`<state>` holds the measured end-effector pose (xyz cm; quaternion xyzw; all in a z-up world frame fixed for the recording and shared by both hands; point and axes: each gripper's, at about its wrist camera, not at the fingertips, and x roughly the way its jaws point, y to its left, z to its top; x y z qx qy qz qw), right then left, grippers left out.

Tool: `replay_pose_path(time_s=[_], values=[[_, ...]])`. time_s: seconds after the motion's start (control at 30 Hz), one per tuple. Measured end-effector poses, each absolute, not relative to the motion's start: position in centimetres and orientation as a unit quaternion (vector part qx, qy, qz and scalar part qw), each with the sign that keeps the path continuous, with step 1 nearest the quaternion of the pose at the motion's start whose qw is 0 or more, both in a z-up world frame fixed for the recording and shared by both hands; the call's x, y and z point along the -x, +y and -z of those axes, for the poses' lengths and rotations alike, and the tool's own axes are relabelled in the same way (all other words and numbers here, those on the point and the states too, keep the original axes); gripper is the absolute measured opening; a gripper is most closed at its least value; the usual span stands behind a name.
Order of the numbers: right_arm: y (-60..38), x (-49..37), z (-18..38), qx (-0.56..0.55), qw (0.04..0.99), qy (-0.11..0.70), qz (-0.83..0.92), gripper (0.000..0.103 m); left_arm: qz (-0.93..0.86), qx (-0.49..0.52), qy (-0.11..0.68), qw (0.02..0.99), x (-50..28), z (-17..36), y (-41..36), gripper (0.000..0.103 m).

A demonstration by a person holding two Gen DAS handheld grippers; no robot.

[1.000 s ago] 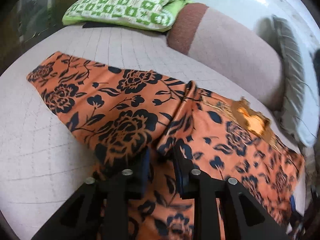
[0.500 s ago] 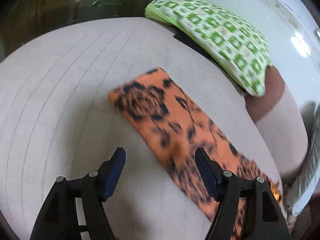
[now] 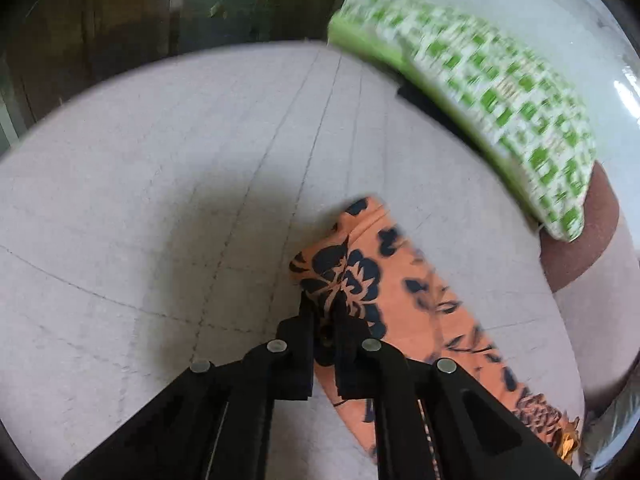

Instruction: Fold small clothes

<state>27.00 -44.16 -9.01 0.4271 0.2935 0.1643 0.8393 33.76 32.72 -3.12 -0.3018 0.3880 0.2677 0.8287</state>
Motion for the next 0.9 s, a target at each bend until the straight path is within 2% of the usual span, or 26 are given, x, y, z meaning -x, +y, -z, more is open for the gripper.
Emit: replay_pose_path(time_s=[0.1, 0.27, 0.43, 0.63, 0.9], values=[[-44.1, -27.0, 9.0, -0.426, 0.840, 0.293, -0.164, 0.091, -0.255, 0.259, 0.334, 0.870, -33.6, -3.3, 28.8, 0.007], [-44.4, -26.9, 9.0, -0.434, 0.835, 0.293, -0.170, 0.091, -0.157, 0.159, 0.217, 0.950, -31.7, -15.9, 16.6, 0.007], [-44.6, -26.8, 9.1, -0.439, 0.832, 0.292, -0.173, 0.091, -0.048, 0.098, 0.171, 0.979, -31.0, -20.6, 3.8, 0.007], [-44.7, -26.8, 9.1, -0.440, 0.830, 0.293, -0.174, 0.091, 0.041, 0.047, 0.173, 0.983, -30.5, -19.5, -9.7, 0.007], [-45.1, -26.7, 9.2, -0.454, 0.822, 0.292, -0.179, 0.091, 0.115, -0.008, 0.292, 0.949, -33.7, -7.2, -23.5, 0.007]])
